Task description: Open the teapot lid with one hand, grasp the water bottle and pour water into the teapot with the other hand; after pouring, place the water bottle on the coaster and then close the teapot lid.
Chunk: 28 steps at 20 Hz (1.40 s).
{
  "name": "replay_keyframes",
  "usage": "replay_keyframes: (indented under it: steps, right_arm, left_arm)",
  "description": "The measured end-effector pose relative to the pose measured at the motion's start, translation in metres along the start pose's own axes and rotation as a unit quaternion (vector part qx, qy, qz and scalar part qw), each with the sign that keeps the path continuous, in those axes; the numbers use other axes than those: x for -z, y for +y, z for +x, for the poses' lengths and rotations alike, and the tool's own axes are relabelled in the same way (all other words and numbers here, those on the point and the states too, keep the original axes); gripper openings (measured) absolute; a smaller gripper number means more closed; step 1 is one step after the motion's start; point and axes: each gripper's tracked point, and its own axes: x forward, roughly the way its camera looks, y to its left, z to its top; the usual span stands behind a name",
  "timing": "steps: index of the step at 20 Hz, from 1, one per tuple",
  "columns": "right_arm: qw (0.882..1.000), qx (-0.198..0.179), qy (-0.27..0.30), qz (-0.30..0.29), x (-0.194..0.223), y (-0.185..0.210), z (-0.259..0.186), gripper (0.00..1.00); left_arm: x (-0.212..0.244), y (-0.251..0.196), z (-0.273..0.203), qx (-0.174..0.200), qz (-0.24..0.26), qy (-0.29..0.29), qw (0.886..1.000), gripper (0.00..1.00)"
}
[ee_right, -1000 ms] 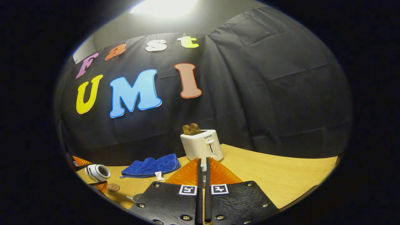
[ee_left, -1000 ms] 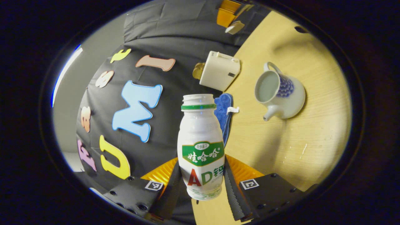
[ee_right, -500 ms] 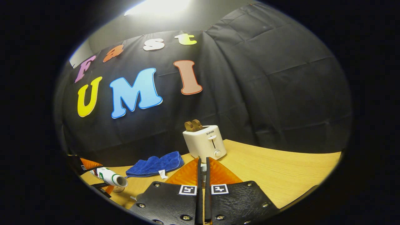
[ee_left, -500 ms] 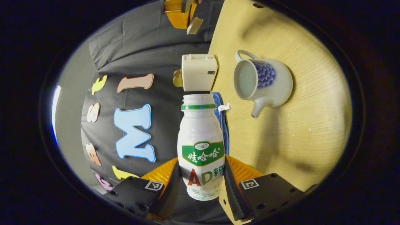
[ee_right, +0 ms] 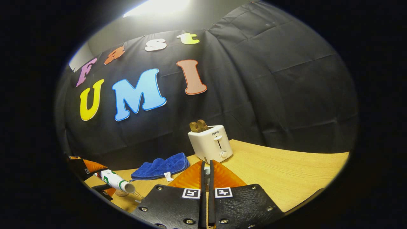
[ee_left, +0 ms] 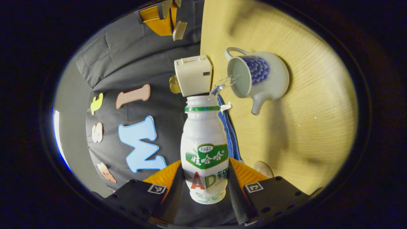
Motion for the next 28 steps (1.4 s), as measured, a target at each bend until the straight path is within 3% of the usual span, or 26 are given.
replay_keyframes:
  steps: [5, 8, 15, 17, 18, 20, 24, 28]
  right_arm:
    - [1.000, -0.002, 0.001, -0.003, 0.000, 0.001, 0.001, 0.02]
    - [1.000, -0.004, 0.003, -0.005, 0.001, 0.002, 0.000, 0.02]
    - [1.000, -0.005, 0.004, -0.006, 0.002, 0.003, 0.000, 0.02]
    - [1.000, -0.008, 0.005, -0.006, 0.002, 0.004, -0.001, 0.02]
    - [1.000, -0.010, 0.006, -0.007, 0.002, 0.005, 0.000, 0.02]
    - [1.000, -0.012, 0.007, -0.008, 0.003, 0.006, 0.001, 0.02]
    - [1.000, -0.011, 0.006, -0.007, 0.002, 0.005, 0.000, 0.02]
    - [1.000, -0.015, 0.009, -0.008, 0.004, 0.007, 0.001, 0.02]
  left_arm:
    - [0.002, 0.005, 0.002, -0.004, 0.023, 0.000, 1.000, 0.75]
    - [0.001, 0.008, 0.000, -0.009, 0.039, -0.002, 0.999, 0.80]
    - [-0.004, 0.013, 0.000, -0.015, 0.072, -0.011, 0.997, 0.79]
    - [-0.005, 0.015, 0.000, -0.018, 0.087, -0.013, 0.996, 0.75]
    - [-0.006, 0.014, 0.000, -0.019, 0.093, -0.013, 0.995, 0.79]
    - [-0.007, 0.014, 0.000, -0.019, 0.098, -0.015, 0.995, 0.70]
    - [-0.011, 0.016, -0.002, -0.020, 0.114, -0.020, 0.993, 0.79]
    - [-0.012, 0.021, -0.002, -0.025, 0.139, -0.024, 0.990, 0.79]
